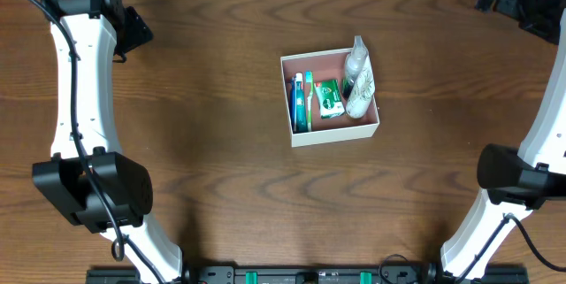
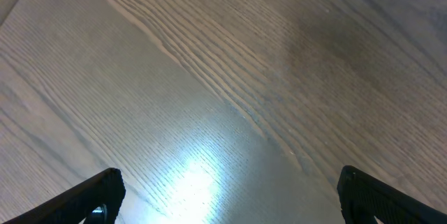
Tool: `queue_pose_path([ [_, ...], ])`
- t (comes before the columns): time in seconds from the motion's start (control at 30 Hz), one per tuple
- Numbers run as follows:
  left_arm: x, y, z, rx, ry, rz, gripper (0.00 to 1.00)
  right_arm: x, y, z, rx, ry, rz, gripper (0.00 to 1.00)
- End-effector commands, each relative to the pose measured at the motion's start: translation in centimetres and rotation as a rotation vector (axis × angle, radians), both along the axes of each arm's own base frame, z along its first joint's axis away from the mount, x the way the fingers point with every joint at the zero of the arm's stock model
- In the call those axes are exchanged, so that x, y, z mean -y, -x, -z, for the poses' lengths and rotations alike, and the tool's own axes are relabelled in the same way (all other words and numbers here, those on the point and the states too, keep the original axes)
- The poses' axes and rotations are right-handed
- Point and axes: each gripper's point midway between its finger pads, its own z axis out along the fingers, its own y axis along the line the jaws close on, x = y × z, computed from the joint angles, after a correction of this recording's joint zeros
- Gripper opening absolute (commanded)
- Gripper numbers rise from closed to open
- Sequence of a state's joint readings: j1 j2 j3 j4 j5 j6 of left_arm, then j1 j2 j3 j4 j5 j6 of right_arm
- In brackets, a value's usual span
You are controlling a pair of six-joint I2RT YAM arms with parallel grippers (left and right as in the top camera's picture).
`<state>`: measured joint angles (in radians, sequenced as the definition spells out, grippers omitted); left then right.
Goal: Pack container
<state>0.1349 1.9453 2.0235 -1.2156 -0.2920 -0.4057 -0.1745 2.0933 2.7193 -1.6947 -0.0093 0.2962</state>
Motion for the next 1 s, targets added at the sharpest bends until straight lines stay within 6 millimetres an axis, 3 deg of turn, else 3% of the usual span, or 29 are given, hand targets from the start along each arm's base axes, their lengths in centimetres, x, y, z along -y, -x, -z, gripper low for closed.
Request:
queue_pose_path([
  [0.0, -0.2, 0.1, 0.5, -0.021, -0.011, 0.002, 0.98, 0.0, 0.5, -0.7, 0.006, 0.047, -0.048, 0.99],
  [0.17, -0.2, 0.1, 0.5, -0.021, -0.011, 0.002, 0.98, 0.4, 0.6, -2.4, 0.055, 0.127, -0.044, 0.99],
  [0.47, -0.2, 0.1, 0.5, -0.021, -0.011, 0.002, 0.98, 0.4, -1.4, -6.2, 0.244, 0.200, -0.098, 0.99],
  [0.97, -0.2, 0.1, 0.5, -0.021, -0.011, 0.002, 0.98, -0.6, 1.9, -3.8, 0.497, 0.238, -0.108, 0.99],
])
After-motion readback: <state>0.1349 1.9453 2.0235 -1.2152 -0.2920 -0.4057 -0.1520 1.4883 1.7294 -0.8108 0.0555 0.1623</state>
